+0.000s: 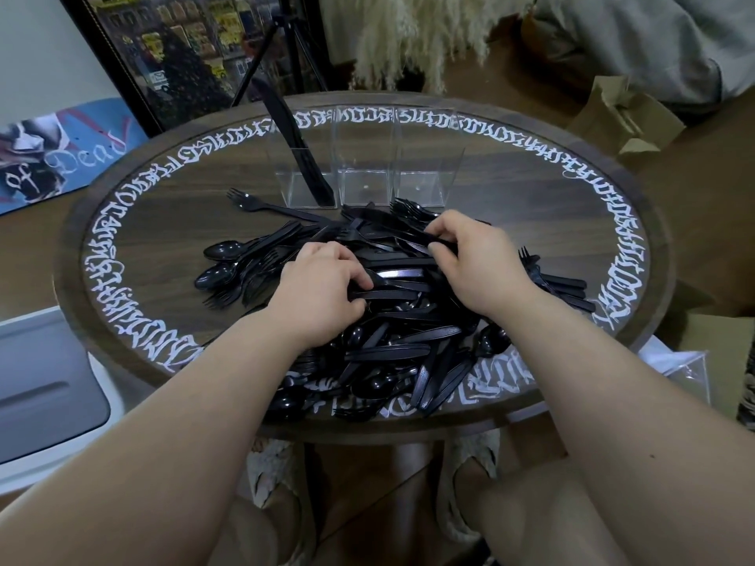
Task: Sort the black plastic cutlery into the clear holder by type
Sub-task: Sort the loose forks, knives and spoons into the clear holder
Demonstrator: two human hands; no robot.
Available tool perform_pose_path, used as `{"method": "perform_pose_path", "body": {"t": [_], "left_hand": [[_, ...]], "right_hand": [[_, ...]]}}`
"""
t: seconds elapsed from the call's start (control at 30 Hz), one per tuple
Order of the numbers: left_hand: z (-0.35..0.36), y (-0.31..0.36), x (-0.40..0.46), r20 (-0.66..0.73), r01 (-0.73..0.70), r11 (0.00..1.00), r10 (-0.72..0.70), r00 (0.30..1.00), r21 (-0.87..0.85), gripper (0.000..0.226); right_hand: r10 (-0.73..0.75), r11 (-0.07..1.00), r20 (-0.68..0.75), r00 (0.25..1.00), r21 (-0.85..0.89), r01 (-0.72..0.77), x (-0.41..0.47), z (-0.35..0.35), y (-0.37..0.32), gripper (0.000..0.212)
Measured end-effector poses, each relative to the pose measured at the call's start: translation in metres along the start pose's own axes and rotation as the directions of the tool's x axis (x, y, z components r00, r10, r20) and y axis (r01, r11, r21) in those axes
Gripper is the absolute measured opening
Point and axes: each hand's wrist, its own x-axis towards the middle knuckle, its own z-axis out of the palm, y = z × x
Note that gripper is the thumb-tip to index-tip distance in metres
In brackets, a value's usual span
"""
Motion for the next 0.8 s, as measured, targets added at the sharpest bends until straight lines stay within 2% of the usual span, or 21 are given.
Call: {"method": "perform_pose_path", "body": {"t": [0.2,0.33,0.4,0.5,0.6,0.7,0.8], "left_hand": [[0.001,-0.004,0.0,-0.036,-0.005,1.0,0.005,0.999,-0.007,0.014],[-0.004,-0.003,0.0,-0.18,-0.037,0.996,0.022,0.984,-0.082,0.012],[-0.009,-0.003,0.0,-0.25,-0.059,0.993,0.032,0.968,-0.1,0.013],[-0.011,0.0,-0.003,-0.283,-0.085,0.987,0.044,0.958,-0.135,0.014],[-0.01,0.001,-0.002,-0.328,-0.08,0.989,0.034,0.944,-0.127,0.018],[-0.015,-0.004,0.001,-0.439,0.012,0.99,-0.073,0.896,-0.139,0.03],[-0.021,-0.012,0.001,-0.457,0.155,0.941,-0.286,0.843,-0.302,0.029]], "right_hand": [[0.002,1.0,-0.018,1.0,0.001,-0.002,0.002,0.002,-0.003,0.029],[-0.032,0.989,-0.042,0.999,0.145,0.038,0.001,0.0,-0.013,0.021],[-0.056,0.975,-0.002,0.998,0.216,0.056,0.002,0.002,-0.017,0.015],[-0.071,0.958,0.079,0.994,0.282,0.046,0.003,0.007,-0.022,0.008],[-0.079,0.946,0.118,0.99,0.323,0.037,0.005,0.011,-0.024,0.013],[-0.034,0.922,0.097,0.995,0.387,-0.006,0.006,0.01,-0.023,0.022],[0.045,0.872,0.034,0.998,0.486,-0.056,0.008,0.007,-0.023,0.017]]}}
